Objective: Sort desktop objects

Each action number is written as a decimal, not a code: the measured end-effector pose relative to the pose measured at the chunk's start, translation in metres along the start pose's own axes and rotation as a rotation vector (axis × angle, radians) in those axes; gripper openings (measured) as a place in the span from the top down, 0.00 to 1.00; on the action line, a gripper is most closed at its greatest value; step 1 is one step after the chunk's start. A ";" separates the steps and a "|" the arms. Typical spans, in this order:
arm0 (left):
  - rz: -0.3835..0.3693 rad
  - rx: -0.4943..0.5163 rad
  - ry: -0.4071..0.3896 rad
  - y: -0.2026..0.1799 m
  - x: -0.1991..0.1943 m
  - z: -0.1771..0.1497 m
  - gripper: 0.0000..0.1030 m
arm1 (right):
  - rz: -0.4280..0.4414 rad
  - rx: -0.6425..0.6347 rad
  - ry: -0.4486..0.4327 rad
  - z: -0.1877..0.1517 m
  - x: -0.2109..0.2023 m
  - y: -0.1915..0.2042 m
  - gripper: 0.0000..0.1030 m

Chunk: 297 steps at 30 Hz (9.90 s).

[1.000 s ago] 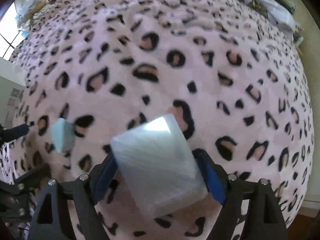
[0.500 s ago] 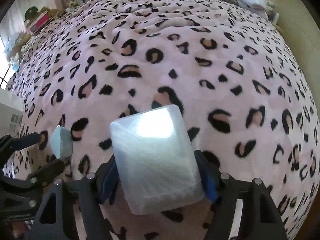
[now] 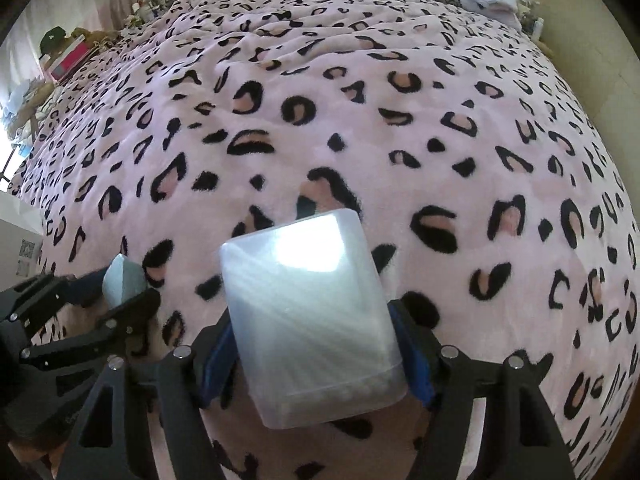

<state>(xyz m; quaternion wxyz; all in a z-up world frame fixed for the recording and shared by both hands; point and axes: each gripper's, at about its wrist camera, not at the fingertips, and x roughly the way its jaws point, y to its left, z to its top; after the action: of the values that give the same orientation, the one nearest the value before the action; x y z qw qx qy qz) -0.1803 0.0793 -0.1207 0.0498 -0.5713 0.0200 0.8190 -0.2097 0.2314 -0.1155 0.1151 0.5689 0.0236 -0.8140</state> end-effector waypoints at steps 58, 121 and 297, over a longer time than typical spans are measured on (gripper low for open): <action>0.173 -0.311 -0.301 0.232 -0.328 -0.126 0.59 | 0.259 -0.039 -0.302 -0.041 -0.226 0.270 0.34; 0.204 -0.396 -0.108 0.325 -0.248 -0.118 0.43 | 0.277 -0.112 -0.228 -0.022 -0.195 0.344 0.34; 0.275 -0.502 -0.173 0.359 -0.303 -0.192 0.16 | -0.013 -0.199 -0.104 -0.046 -0.176 0.446 0.34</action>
<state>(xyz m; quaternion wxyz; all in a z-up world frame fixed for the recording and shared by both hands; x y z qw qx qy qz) 0.0653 -0.3122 0.0882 -0.2030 -0.4856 -0.1102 0.8431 -0.0141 -0.1658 0.0735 0.1666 0.5117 0.1021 -0.8367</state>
